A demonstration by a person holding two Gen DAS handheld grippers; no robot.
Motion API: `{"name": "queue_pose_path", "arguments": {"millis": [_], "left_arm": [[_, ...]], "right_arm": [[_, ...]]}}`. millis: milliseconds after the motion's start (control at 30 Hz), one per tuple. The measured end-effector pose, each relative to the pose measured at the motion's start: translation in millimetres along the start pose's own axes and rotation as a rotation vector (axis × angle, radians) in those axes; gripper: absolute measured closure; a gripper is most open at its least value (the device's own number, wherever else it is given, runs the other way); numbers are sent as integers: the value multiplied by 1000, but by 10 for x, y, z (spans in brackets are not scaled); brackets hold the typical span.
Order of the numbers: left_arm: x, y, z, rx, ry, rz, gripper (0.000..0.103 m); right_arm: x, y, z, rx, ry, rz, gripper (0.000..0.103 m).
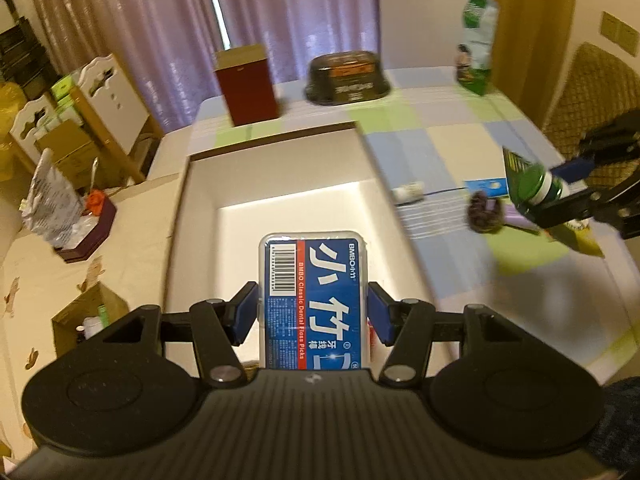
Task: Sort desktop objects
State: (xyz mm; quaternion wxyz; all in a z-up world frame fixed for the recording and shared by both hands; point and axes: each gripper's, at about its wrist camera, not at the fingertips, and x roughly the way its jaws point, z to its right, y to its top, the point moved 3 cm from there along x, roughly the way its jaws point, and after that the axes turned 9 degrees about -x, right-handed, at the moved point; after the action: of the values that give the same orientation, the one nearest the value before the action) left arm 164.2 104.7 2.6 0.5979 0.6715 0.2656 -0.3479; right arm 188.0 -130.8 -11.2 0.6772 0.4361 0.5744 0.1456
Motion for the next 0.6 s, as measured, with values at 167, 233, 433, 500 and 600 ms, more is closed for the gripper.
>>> {"name": "queue_pose_path", "arguments": {"millis": [167, 233, 433, 500, 600], "left_arm": [[132, 115, -294, 5, 8, -9, 50], [185, 159, -405, 4, 9, -13, 50], [437, 242, -689, -52, -1, -35, 50], [519, 259, -758, -71, -8, -46, 50], [634, 257, -817, -73, -9, -57, 50]], "right_arm": [[447, 545, -223, -137, 36, 48, 71], [680, 728, -257, -165, 44, 50, 71], [1404, 967, -271, -228, 57, 20, 71], [1620, 973, -273, -244, 62, 5, 71], [1874, 887, -210, -261, 68, -34, 71]]}}
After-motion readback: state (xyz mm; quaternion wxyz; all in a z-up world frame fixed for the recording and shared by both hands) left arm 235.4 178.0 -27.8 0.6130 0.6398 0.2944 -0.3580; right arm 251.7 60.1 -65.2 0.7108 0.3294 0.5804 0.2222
